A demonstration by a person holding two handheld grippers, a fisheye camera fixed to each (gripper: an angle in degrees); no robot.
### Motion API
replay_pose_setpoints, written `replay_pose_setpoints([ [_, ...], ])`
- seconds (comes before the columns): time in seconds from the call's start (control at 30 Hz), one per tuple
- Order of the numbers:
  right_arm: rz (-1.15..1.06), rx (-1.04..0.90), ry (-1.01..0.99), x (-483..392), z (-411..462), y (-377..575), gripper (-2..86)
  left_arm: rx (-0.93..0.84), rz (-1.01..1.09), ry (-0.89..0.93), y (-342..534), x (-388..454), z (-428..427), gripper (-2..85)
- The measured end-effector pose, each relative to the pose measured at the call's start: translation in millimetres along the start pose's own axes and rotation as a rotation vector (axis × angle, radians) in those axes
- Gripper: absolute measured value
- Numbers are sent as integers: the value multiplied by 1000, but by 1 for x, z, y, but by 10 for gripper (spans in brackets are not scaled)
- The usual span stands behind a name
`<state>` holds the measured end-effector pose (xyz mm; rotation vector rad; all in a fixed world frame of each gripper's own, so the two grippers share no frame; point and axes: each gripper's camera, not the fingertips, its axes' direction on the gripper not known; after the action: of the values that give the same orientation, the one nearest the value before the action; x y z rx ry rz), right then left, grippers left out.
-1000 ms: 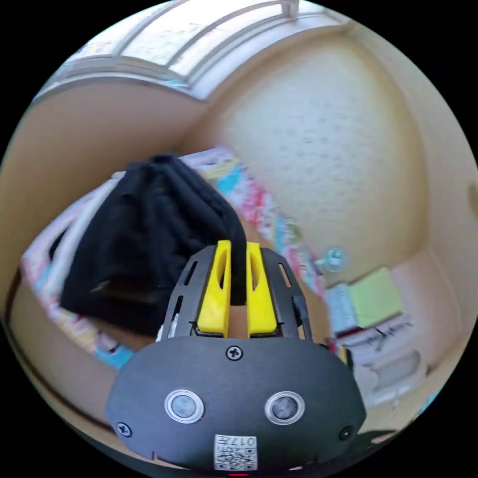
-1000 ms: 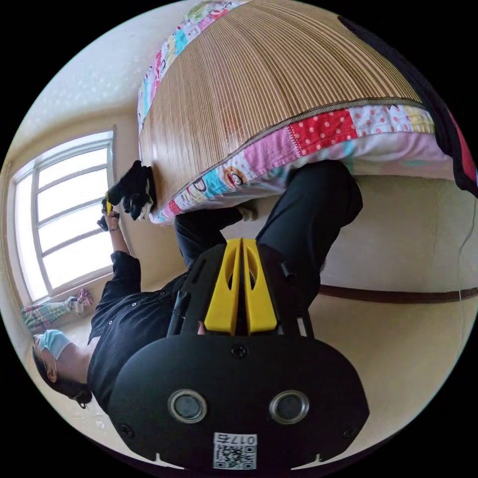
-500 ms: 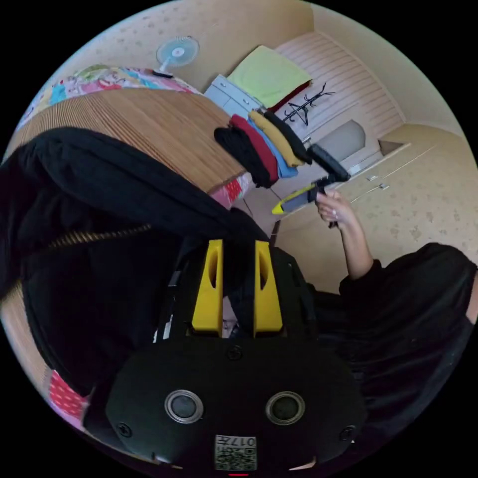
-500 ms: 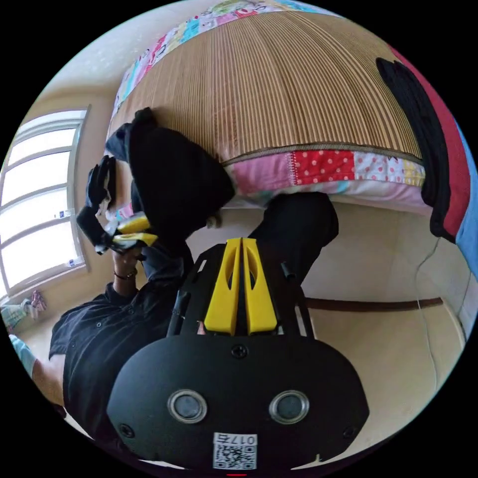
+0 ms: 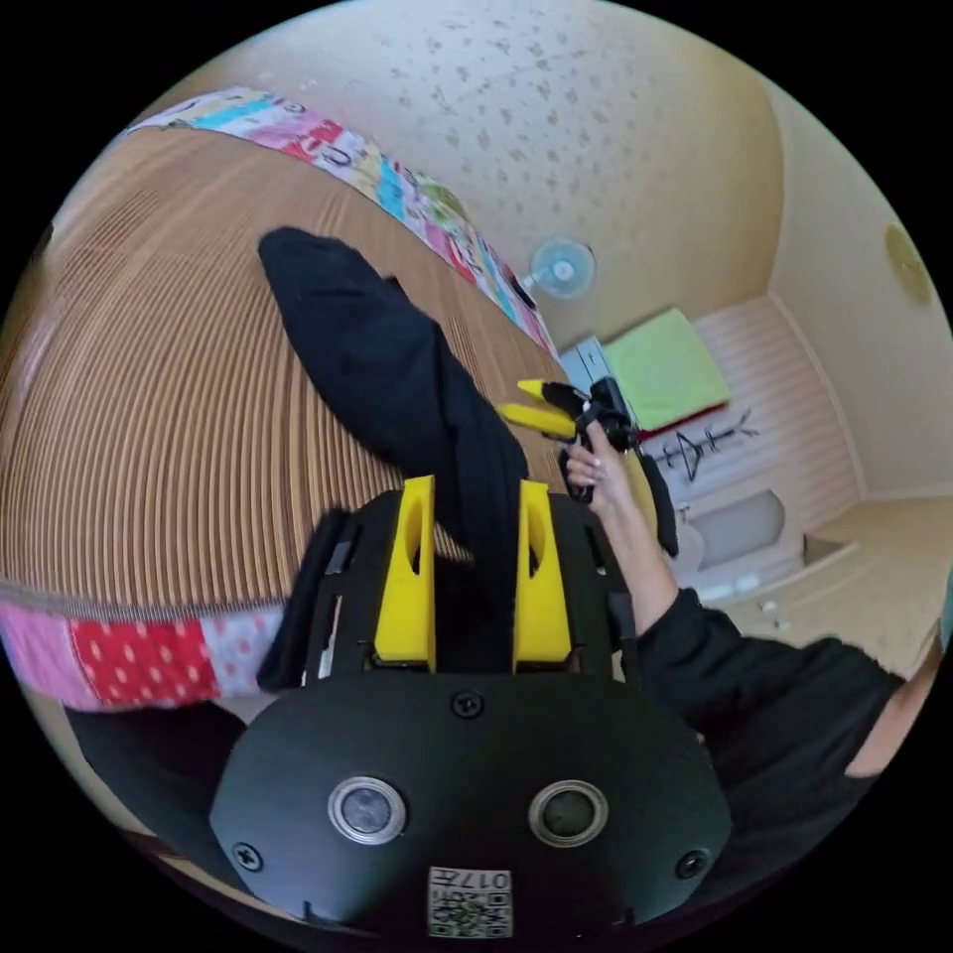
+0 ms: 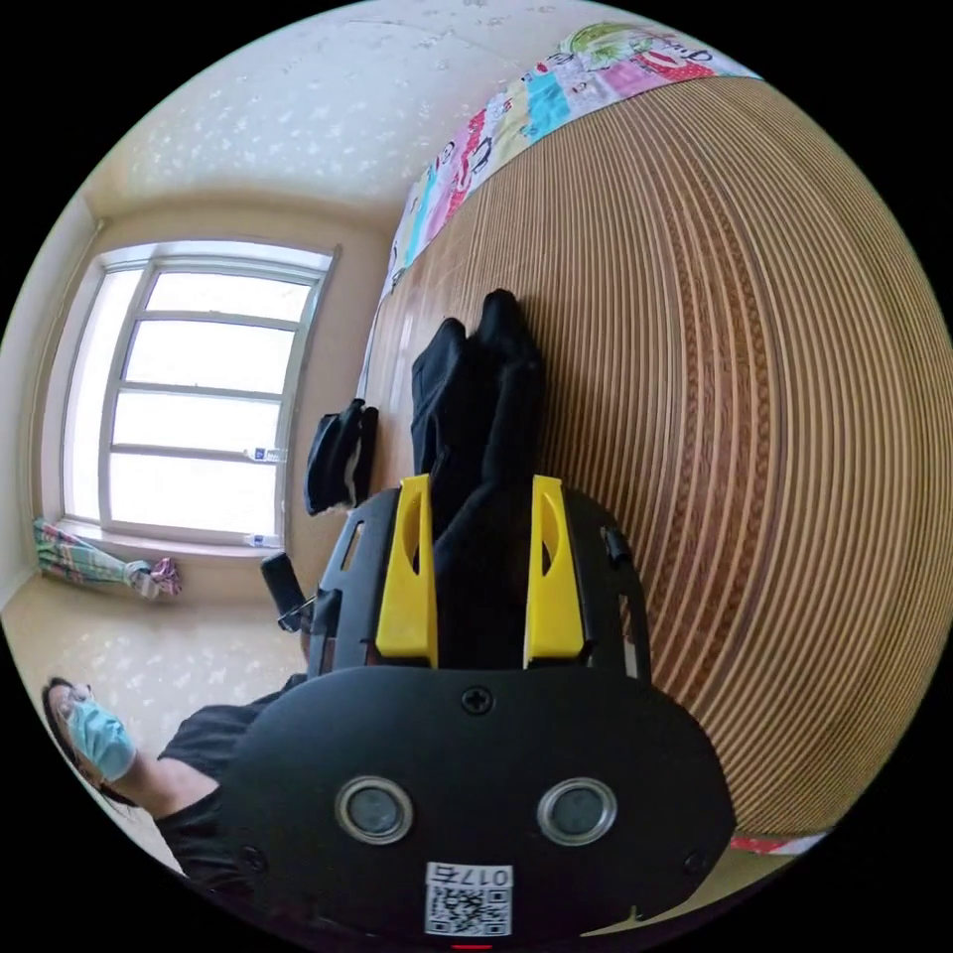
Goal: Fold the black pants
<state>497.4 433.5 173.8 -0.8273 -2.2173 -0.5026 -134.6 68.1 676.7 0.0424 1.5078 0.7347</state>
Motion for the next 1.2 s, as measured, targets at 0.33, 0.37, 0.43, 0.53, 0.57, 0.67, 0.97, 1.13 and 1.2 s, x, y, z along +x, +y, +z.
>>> replay_pose_setpoints([
  [0.33,14,-19,-203,39,12,-34,49,-80,-183,-77,-152,-18,87,209],
  [0.37,-7,12,-364,40,1,-16,44,-94,-196,-66,-149,-20,91,213],
  [0.43,-31,48,-537,40,-11,15,39,-52,-183,28,-126,-16,78,220],
  [0.53,-127,40,-818,32,-19,61,34,33,-162,215,-81,-5,42,218],
  [0.57,-165,28,-907,26,-21,79,33,41,-152,253,-72,-3,37,218],
  [0.67,-277,6,-1038,4,-31,120,32,56,-69,460,-28,10,16,197],
  [0.97,-536,222,-1168,-55,-166,228,28,296,130,567,81,49,-101,51],
  [1.13,-843,292,-1028,-139,-281,271,26,315,497,318,92,156,-231,50],
  [1.2,-900,347,-926,-176,-319,288,26,336,635,237,95,206,-272,51],
])
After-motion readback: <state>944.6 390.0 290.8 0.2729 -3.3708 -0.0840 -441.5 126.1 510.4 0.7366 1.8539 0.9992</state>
